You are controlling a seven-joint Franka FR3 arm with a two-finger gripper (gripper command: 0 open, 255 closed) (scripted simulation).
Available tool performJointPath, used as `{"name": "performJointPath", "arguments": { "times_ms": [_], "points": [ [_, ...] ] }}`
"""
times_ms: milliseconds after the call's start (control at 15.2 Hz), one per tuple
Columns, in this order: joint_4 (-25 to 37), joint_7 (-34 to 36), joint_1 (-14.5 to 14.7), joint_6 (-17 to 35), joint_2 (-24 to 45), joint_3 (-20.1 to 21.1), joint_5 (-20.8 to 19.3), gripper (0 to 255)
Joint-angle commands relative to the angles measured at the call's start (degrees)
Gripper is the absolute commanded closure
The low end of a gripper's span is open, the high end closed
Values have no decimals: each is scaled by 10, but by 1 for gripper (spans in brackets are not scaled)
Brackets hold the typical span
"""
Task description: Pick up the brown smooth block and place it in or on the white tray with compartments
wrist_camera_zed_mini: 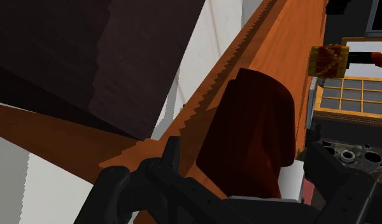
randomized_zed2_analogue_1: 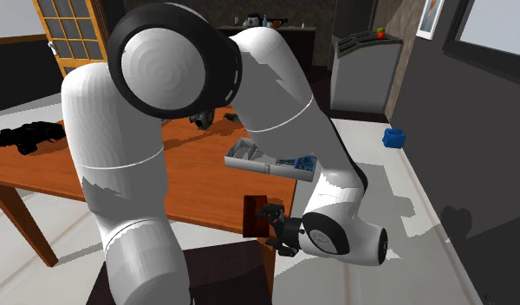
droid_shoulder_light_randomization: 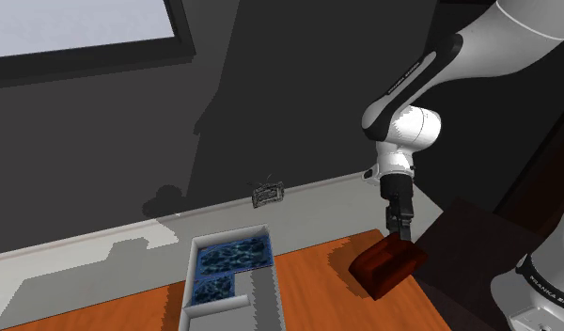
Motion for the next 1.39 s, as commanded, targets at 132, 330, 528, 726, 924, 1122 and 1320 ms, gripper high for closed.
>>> {"name": "performJointPath", "arguments": {
  "times_ms": [132, 330, 528, 726, 924, 1122, 1320],
  "points": [
    [0, 0, 0, 0, 0, 0, 0, 255],
    [0, 0, 0, 0, 0, 0, 0, 255],
    [0, 0, 0, 0, 0, 0, 0, 255],
    [0, 0, 0, 0, 0, 0, 0, 255],
    [-3, 22, -1, -11, -28, -3, -12, 255],
    [-5, 44, -2, -22, -56, -5, -23, 255],
    [-6, 65, -3, -35, -83, -6, -33, 255]
  ]
}}
